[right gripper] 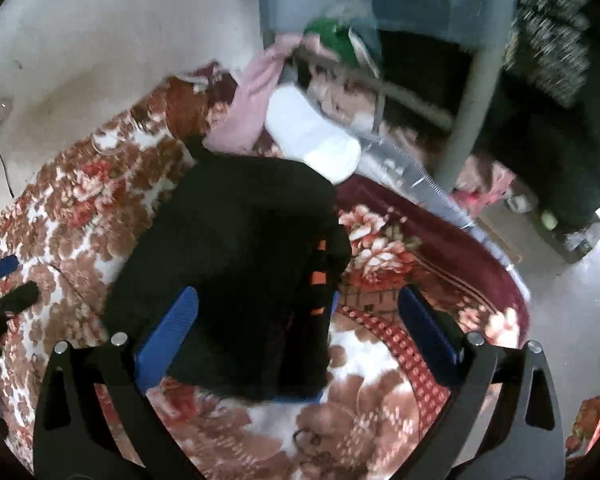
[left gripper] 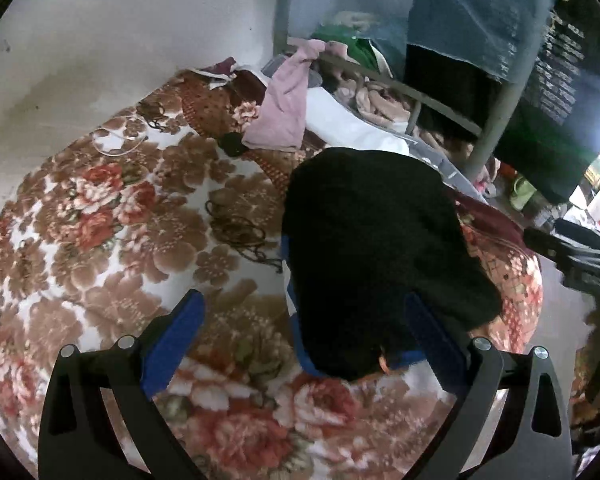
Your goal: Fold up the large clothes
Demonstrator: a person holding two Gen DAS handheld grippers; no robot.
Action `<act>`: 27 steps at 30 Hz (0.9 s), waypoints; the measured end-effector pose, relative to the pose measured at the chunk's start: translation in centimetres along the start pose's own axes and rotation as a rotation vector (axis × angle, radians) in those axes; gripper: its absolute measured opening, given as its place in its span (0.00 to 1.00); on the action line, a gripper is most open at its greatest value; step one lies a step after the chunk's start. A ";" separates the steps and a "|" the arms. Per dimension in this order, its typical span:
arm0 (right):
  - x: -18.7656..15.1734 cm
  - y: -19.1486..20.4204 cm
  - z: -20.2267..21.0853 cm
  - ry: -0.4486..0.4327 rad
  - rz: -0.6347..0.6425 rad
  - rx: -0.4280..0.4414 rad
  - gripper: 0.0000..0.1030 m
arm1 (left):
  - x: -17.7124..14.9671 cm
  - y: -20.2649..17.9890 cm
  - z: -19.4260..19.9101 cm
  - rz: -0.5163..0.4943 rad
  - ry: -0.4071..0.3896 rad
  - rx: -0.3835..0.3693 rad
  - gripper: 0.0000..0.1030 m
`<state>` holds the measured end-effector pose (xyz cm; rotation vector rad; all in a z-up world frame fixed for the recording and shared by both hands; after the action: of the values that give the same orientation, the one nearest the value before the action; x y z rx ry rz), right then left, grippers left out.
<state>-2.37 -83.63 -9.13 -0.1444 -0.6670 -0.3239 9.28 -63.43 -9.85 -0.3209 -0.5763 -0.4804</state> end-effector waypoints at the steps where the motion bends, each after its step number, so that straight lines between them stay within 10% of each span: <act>1: -0.2 0.5 1.1 0.000 0.007 0.005 0.95 | -0.2 -0.2 0.8 -0.003 0.001 0.010 0.95; 13: -1.0 1.7 9.5 -0.060 0.066 0.074 0.95 | -1.7 -4.3 8.4 0.022 -0.046 0.145 0.95; 19: -2.1 0.2 10.2 -0.065 0.070 0.083 0.95 | -3.2 -5.9 9.6 0.120 -0.079 0.098 0.95; 27: -3.0 0.2 9.6 -0.064 0.112 0.128 0.95 | -5.4 -6.1 9.2 0.114 -0.089 0.224 0.95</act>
<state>-10.12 -80.41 -3.60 -0.0699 -0.7381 -0.1688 -1.91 -62.92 -4.76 -0.1603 -0.6876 -0.2889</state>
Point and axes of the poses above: each gripper's, at about its wrist camera, not at the fingertips, and z roughly against the way its jaws point, y to its left, x to its top, the point moved 6 cm from there along -z, roughly the way its jaws point, and after that the axes turned 9 degrees about z, right-handed, at the moved point
